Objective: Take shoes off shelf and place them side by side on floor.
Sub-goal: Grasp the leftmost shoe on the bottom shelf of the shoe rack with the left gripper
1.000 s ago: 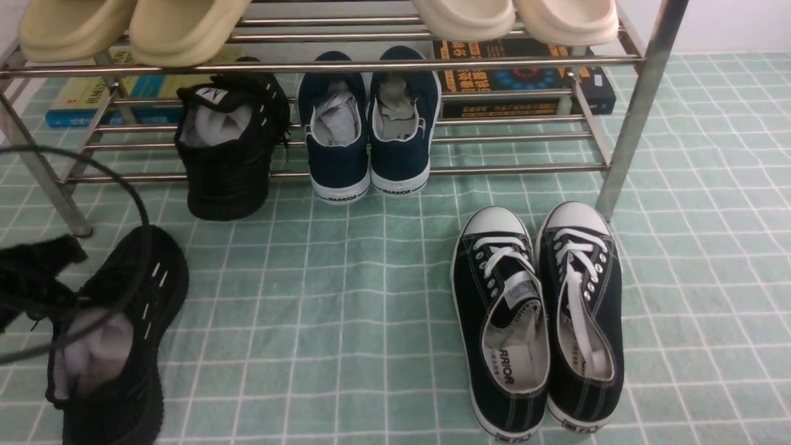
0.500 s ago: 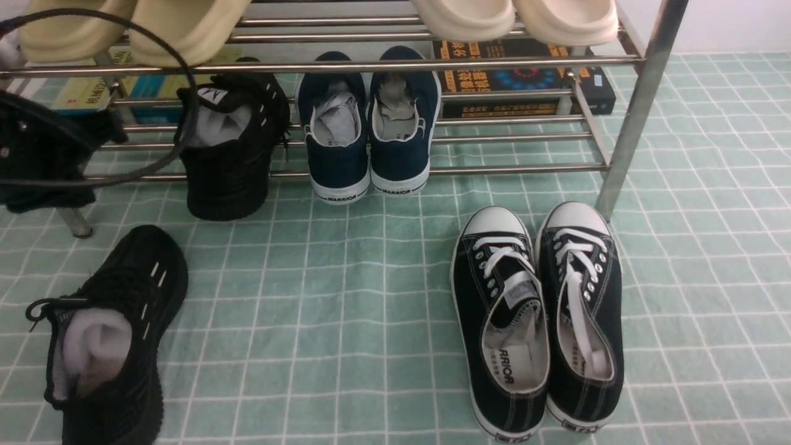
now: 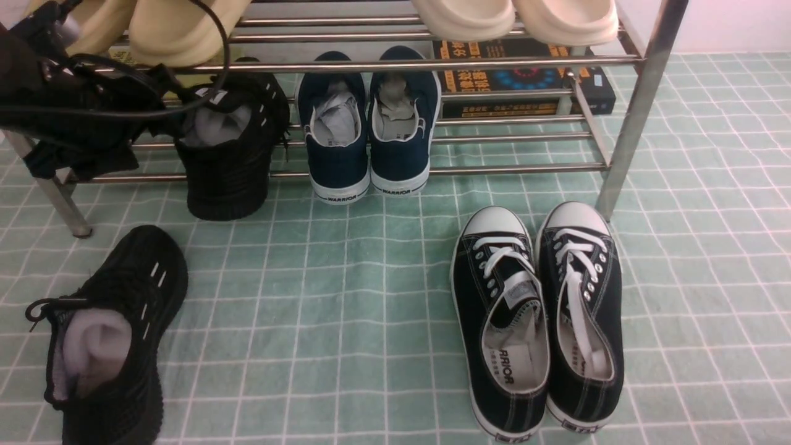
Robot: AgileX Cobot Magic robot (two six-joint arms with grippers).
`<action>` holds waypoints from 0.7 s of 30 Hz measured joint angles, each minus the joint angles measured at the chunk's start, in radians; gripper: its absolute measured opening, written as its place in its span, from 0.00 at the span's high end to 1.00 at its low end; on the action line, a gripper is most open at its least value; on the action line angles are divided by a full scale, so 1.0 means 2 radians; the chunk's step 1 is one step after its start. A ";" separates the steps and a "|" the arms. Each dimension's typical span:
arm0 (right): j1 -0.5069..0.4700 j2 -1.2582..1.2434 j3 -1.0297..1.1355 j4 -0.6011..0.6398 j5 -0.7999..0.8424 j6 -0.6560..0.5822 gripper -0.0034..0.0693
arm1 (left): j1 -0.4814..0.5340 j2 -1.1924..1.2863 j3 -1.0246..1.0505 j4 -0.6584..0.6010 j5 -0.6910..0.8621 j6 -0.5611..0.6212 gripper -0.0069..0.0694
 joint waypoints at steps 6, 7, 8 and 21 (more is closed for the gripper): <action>0.000 0.000 0.000 0.000 0.000 0.000 0.62 | 0.000 0.029 0.000 -0.027 -0.037 0.009 0.22; 0.000 0.000 0.000 0.000 0.000 0.000 0.62 | 0.000 0.038 0.000 -0.035 -0.044 0.009 0.23; 0.000 0.000 0.000 0.000 0.000 0.000 0.62 | 0.000 0.044 0.000 -0.040 -0.049 0.009 0.24; 0.000 0.000 0.000 0.000 0.000 0.000 0.62 | 0.000 0.062 -0.001 -0.062 -0.041 0.010 0.87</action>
